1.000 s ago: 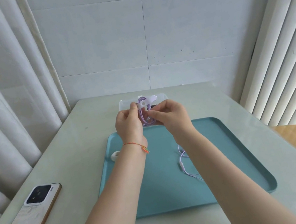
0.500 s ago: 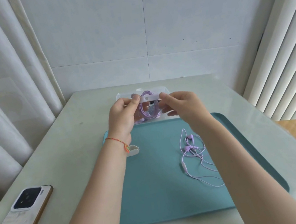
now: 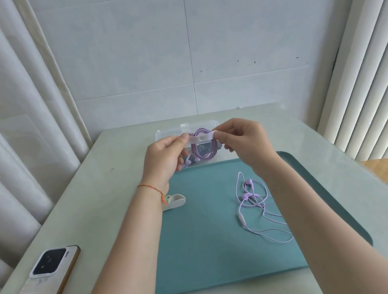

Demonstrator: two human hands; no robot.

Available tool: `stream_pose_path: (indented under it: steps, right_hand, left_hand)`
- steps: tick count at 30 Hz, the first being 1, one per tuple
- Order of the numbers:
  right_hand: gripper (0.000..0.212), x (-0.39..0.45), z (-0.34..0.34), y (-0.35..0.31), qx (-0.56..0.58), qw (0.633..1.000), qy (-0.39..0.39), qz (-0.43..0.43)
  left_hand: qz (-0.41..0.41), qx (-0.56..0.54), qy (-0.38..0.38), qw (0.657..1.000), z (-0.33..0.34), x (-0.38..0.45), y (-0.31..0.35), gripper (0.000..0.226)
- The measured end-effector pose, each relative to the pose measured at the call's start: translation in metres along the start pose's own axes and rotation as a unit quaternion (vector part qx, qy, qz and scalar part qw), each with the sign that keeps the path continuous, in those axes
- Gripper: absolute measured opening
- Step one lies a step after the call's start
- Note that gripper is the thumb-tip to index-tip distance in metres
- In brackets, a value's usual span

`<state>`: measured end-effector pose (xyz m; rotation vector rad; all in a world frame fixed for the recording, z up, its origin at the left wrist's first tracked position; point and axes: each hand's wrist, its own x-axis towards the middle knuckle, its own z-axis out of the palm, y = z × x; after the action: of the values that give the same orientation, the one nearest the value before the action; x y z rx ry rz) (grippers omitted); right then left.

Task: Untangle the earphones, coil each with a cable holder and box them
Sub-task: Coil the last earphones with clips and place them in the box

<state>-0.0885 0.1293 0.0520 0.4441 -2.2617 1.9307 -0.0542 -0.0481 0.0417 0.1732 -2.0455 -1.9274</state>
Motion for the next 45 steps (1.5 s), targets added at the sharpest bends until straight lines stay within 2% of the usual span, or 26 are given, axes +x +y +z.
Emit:
stream_pose_path:
  steps: [3, 5, 8, 12, 16, 21, 24, 27, 30, 34, 37, 39, 45]
  right_hand:
    - [0.012, -0.005, 0.002, -0.007, 0.019, 0.999, 0.008, -0.038]
    - [0.015, -0.009, 0.004, -0.011, 0.051, 0.998, 0.000, -0.042]
    - [0.016, -0.012, 0.002, -0.013, 0.114, 0.993, -0.038, 0.001]
    - [0.007, -0.013, 0.000, -0.016, 0.195, 0.974, -0.084, 0.077]
    - [0.004, -0.007, 0.000, -0.015, 0.140, 0.984, -0.083, 0.078]
    - [0.012, 0.001, -0.002, -0.012, 0.087, 0.990, -0.086, 0.069]
    - [0.016, 0.005, 0.000, -0.009, 0.065, 0.994, -0.072, 0.055]
    - [0.021, 0.012, 0.001, -0.007, 0.039, 0.997, -0.053, 0.049]
    - [0.023, 0.029, 0.000, -0.005, -0.023, 0.998, -0.036, 0.045]
    - [0.024, 0.067, -0.001, -0.005, -0.113, 0.993, -0.014, 0.026]
    - [0.025, 0.097, 0.005, -0.007, -0.081, 0.995, -0.003, 0.050]
    - [0.026, 0.116, 0.014, -0.001, -0.050, 0.995, -0.016, 0.084]
    - [0.020, 0.147, 0.046, 0.019, -0.013, 0.975, -0.110, 0.191]
  left_hand:
    - [-0.060, -0.094, -0.041, 0.993, -0.004, -0.005, 0.005, 0.012]
    - [-0.072, -0.154, -0.061, 0.984, -0.006, -0.008, 0.007, 0.010]
    - [-0.062, -0.194, -0.063, 0.977, -0.008, -0.010, 0.007, 0.010]
    - [-0.045, -0.191, -0.040, 0.980, -0.009, -0.011, 0.007, 0.013]
    - [0.006, -0.140, -0.051, 0.989, -0.011, -0.009, 0.008, 0.017]
    - [0.045, -0.057, -0.056, 0.996, -0.016, -0.005, 0.012, 0.022]
    - [0.032, -0.043, -0.038, 0.998, -0.015, -0.002, 0.010, 0.029]
    - [0.003, -0.062, -0.027, 0.998, -0.013, 0.006, 0.008, 0.027]
    - [-0.027, -0.042, 0.010, 0.999, -0.014, 0.022, 0.001, 0.025]
    - [-0.006, 0.096, 0.086, 0.992, -0.019, 0.056, -0.015, 0.026]
    - [0.001, 0.204, 0.086, 0.975, -0.023, 0.082, -0.025, 0.020]
    - [-0.021, 0.233, 0.074, 0.969, -0.024, 0.098, -0.034, 0.019]
    - [-0.046, 0.168, 0.104, 0.979, -0.035, 0.114, -0.055, 0.029]
